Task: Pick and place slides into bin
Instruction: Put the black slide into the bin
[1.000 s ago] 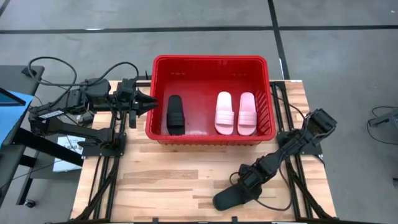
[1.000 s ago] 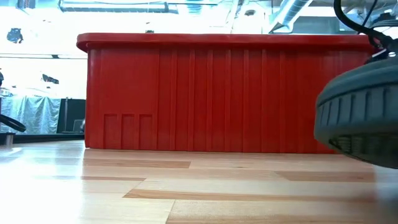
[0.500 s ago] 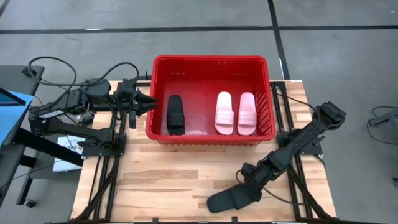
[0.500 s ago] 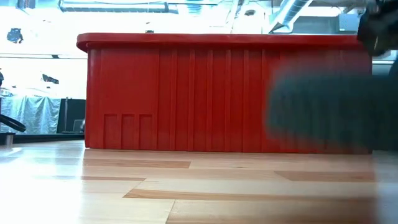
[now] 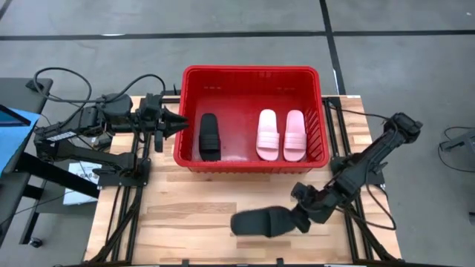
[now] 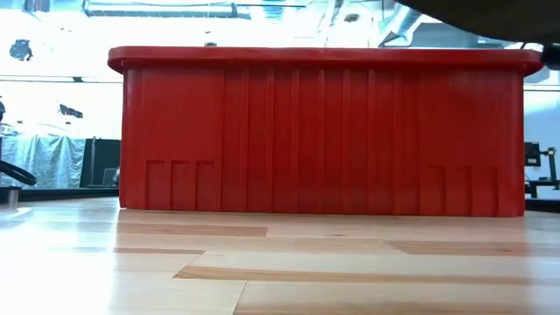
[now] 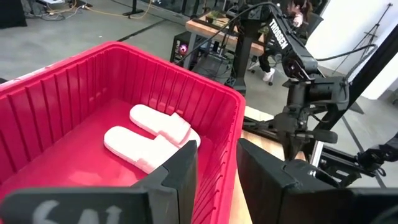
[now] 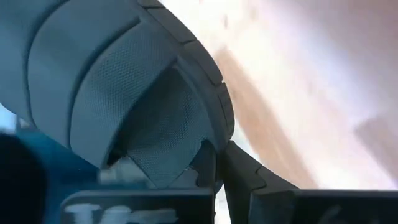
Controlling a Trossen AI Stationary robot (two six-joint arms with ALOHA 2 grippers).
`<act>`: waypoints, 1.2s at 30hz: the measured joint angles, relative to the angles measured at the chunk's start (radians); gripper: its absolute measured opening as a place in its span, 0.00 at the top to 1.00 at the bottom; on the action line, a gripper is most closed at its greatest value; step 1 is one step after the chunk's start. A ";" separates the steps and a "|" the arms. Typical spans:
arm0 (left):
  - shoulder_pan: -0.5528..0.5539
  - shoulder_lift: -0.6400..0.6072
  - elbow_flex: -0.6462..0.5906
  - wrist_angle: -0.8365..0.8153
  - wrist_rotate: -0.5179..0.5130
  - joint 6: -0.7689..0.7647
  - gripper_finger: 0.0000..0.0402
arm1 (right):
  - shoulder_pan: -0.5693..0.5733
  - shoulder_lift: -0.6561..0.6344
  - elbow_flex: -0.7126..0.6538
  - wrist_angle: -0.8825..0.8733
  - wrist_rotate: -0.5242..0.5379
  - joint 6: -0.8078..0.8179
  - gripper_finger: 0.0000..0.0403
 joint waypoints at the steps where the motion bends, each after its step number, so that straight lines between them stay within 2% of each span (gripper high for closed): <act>1: 0.000 0.000 0.000 0.004 0.000 -0.005 0.75 | -0.002 -0.009 0.000 0.000 0.044 0.006 1.00; 10: -0.001 0.000 0.000 0.067 -0.064 -0.064 0.74 | -0.004 -0.051 0.000 0.026 0.421 0.045 1.00; 19: -0.028 0.057 0.001 0.190 -0.137 -0.081 0.74 | -0.038 -0.049 0.001 0.105 0.679 -0.010 1.00; 30: -0.103 0.206 0.000 0.449 -0.160 -0.079 0.75 | -0.159 -0.052 0.004 0.213 0.823 -0.145 1.00; 36: -0.122 0.251 0.000 0.493 -0.156 -0.068 0.75 | -0.196 -0.065 0.002 0.231 0.866 -0.173 1.00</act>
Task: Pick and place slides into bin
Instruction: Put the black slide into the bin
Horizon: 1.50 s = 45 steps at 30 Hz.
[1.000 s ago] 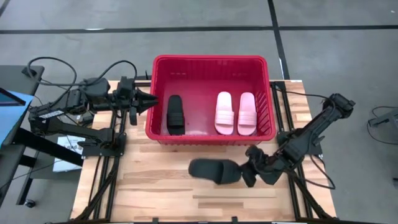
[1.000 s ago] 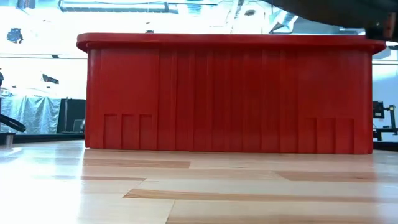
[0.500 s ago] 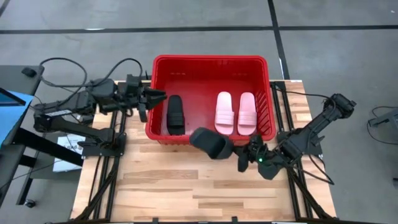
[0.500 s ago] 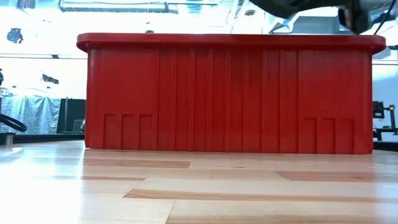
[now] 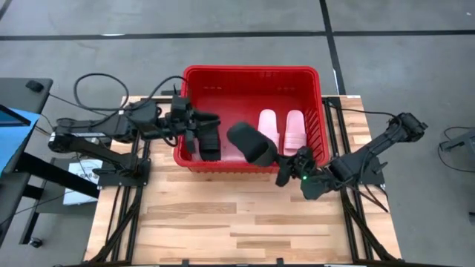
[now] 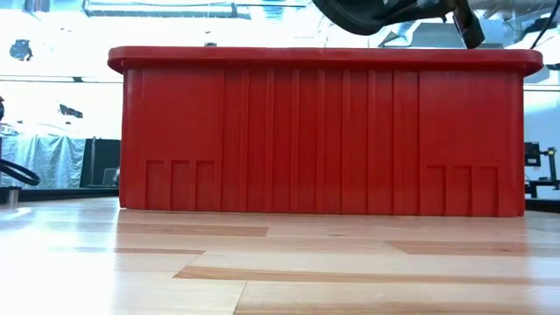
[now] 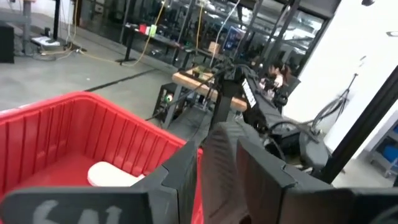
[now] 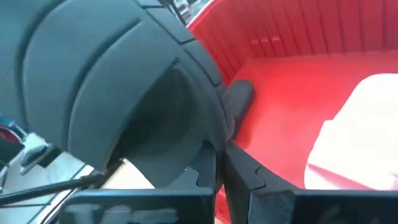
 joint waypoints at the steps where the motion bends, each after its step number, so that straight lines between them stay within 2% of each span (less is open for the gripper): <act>1: -0.003 0.009 0.000 0.002 0.000 0.000 0.75 | 0.000 -0.006 0.000 0.002 0.000 -0.001 1.00; 13: -0.061 0.072 -0.001 0.045 0.001 0.001 0.75 | -0.020 -0.075 0.000 0.080 0.078 -0.108 1.00; 20: -0.075 0.107 -0.002 0.144 0.032 0.027 0.75 | -0.039 -0.081 0.000 0.146 0.074 -0.179 1.00; 29: -0.075 0.195 -0.001 0.252 0.087 0.027 0.75 | -0.051 -0.081 0.000 0.163 0.052 -0.186 1.00; 35: -0.075 0.191 -0.001 0.259 0.092 0.070 0.75 | -0.051 -0.081 0.000 0.161 0.052 -0.200 1.00; 40: -0.075 0.161 0.027 0.181 0.038 0.188 0.75 | -0.062 -0.081 0.000 0.145 0.051 -0.202 1.00; 45: -0.090 0.154 0.104 -0.036 -0.133 0.323 0.75 | -0.078 -0.081 0.000 0.125 0.048 -0.202 1.00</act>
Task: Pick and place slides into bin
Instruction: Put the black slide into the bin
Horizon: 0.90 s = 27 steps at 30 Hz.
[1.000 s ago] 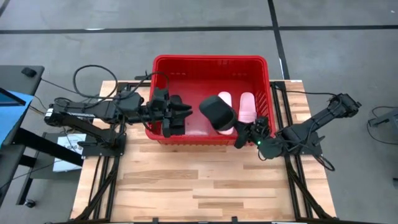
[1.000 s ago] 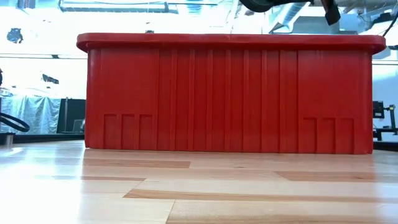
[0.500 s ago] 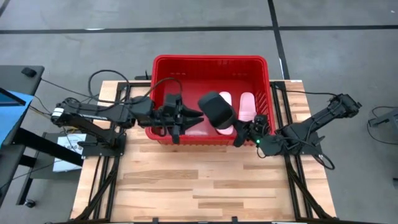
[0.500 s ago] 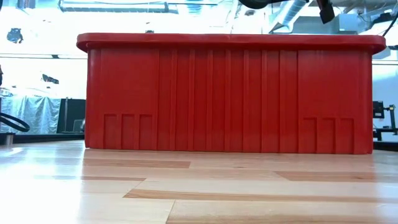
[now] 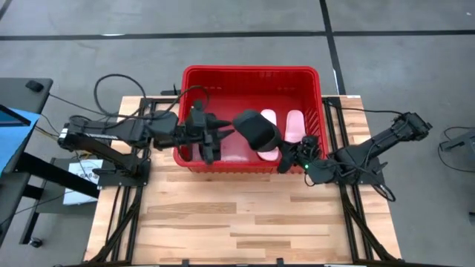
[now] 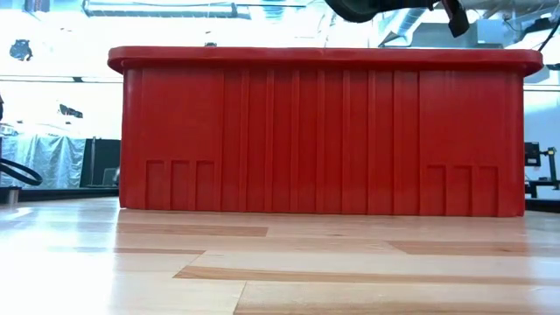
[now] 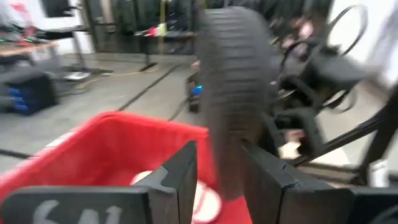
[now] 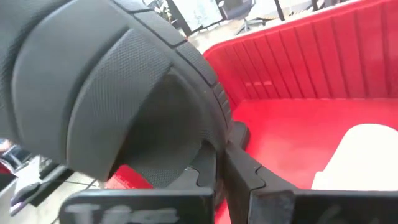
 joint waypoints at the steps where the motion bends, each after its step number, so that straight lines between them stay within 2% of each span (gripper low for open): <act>1: -0.004 0.000 0.020 -0.038 -0.025 0.023 0.75 | -0.002 0.000 0.000 -0.004 -0.001 0.000 1.00; 4: -0.010 0.001 0.066 -0.111 -0.078 0.048 0.75 | -0.011 0.000 0.000 -0.020 -0.002 0.000 1.00; 9: -0.009 0.003 0.124 -0.183 -0.087 0.056 0.75 | -0.035 0.000 0.000 -0.045 -0.024 0.000 1.00; 16: -0.009 0.003 0.136 -0.205 0.001 0.090 0.75 | -0.076 0.002 0.000 -0.071 -0.070 -0.007 1.00; 27: -0.009 0.018 0.136 -0.213 0.000 0.090 0.72 | -0.097 0.002 -0.001 -0.090 -0.104 -0.026 1.00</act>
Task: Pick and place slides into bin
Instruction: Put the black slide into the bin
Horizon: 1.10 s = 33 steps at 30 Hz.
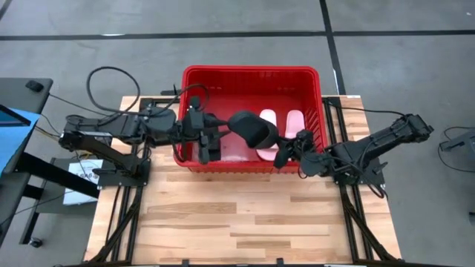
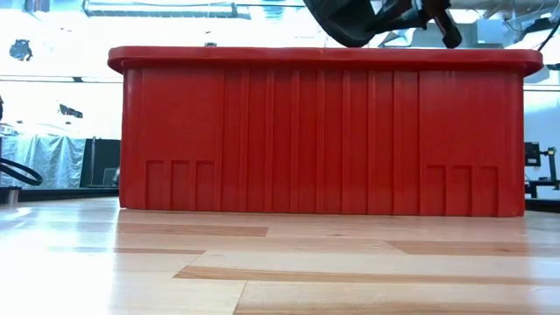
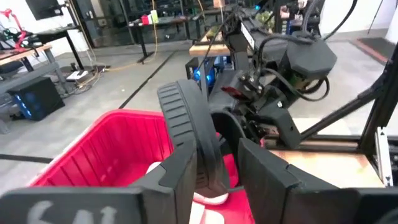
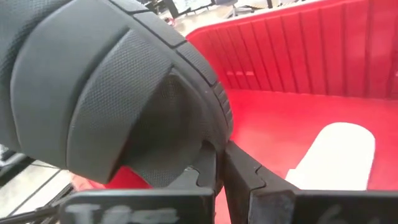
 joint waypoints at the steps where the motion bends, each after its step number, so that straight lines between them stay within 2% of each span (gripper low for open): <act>1: 0.000 0.002 0.000 -0.006 -0.003 0.001 0.70 | -0.001 0.000 -0.001 -0.002 0.000 0.000 1.00; 4: 0.000 0.016 0.000 0.004 -0.034 0.037 0.64 | 0.000 0.000 -0.001 -0.010 0.001 0.000 1.00; 10: 0.001 0.019 -0.002 -0.004 -0.188 0.060 0.49 | 0.003 0.000 -0.001 -0.016 -0.001 0.000 1.00; 17: 0.000 0.019 -0.002 -0.004 -0.200 0.057 0.42 | 0.002 0.000 -0.001 -0.022 -0.016 -0.010 1.00; 28: 0.046 0.042 -0.003 -0.006 -0.082 -0.001 0.42 | 0.002 0.000 0.000 -0.016 -0.027 -0.036 1.00; 33: 0.064 0.090 -0.002 0.012 0.012 -0.003 0.43 | 0.002 0.000 0.001 -0.002 -0.032 -0.052 1.00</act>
